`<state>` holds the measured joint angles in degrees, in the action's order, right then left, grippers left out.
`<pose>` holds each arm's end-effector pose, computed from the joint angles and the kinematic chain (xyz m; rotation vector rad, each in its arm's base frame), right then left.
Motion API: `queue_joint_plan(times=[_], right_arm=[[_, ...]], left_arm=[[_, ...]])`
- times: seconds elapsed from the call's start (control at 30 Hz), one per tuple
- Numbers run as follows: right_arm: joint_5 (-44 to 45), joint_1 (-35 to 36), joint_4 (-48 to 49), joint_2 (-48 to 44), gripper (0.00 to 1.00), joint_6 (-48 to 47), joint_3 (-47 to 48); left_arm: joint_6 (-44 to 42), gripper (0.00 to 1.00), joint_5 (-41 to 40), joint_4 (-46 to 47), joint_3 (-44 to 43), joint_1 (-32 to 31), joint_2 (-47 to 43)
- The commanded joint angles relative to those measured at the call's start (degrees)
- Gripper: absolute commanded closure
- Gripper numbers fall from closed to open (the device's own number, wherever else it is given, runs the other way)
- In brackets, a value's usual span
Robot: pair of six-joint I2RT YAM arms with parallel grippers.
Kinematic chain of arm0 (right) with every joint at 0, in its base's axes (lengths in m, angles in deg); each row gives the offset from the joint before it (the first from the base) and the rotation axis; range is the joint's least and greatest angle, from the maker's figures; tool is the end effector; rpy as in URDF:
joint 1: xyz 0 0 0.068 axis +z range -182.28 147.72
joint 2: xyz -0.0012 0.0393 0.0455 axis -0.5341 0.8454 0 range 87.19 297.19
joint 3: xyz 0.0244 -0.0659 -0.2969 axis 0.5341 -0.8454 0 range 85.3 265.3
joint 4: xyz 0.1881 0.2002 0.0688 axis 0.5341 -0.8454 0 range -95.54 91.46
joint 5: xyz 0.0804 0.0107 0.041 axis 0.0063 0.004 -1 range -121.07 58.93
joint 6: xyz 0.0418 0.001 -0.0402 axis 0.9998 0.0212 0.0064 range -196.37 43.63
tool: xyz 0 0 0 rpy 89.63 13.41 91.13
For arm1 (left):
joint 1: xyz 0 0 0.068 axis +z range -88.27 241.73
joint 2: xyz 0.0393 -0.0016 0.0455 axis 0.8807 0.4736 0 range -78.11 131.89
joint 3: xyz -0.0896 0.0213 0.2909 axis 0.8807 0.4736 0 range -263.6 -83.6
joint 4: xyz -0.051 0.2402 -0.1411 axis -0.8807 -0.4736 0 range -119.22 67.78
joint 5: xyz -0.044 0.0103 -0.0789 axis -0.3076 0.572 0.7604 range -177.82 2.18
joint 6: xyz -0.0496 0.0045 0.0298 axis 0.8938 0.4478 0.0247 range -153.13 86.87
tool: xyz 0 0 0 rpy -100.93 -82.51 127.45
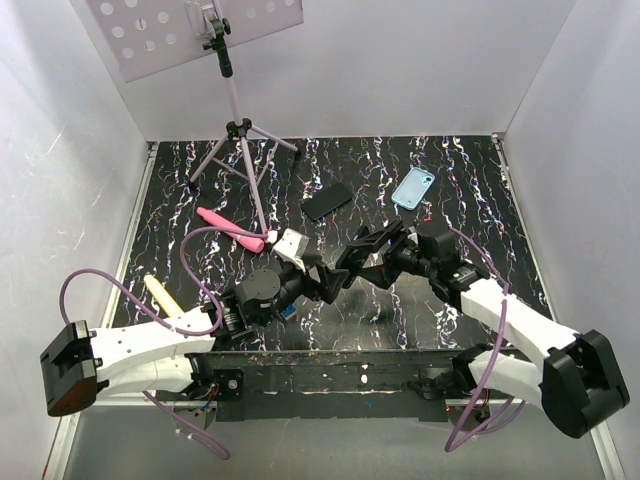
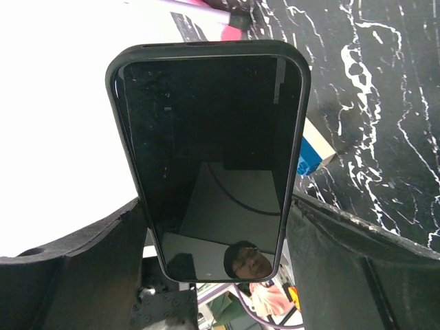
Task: Take the phone out of the phone case
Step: Pick up the phone at the center of the board.
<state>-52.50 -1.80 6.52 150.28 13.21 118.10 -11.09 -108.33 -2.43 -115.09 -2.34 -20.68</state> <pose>0.2070 0.1394 0.2471 0.9389 2.2441 1.5552 0.1178 -0.2092 0.2887 0.3557 1.7038 -0.8260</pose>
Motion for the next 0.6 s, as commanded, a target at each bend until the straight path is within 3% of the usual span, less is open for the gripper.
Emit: queue_joint_plan(times=[0.0,0.2,0.57], right_arm=[[3.06,0.55,0.75,-5.17,0.99,1.21,2.71],[4.37,2.21,-2.07,-7.27,0.99,0.33,5.78],[4.82,4.94,-4.00,-8.86,0.99,0.25,7.54]], left_arm=[[0.19,0.21,-3.93,-2.56,-0.33,-0.79,0.31],[1.34,0.22,-4.44,-0.02,-1.29,-1.93,3.48],[-1.13,0.49,-4.62,2.27,-3.84,-1.93,6.99]])
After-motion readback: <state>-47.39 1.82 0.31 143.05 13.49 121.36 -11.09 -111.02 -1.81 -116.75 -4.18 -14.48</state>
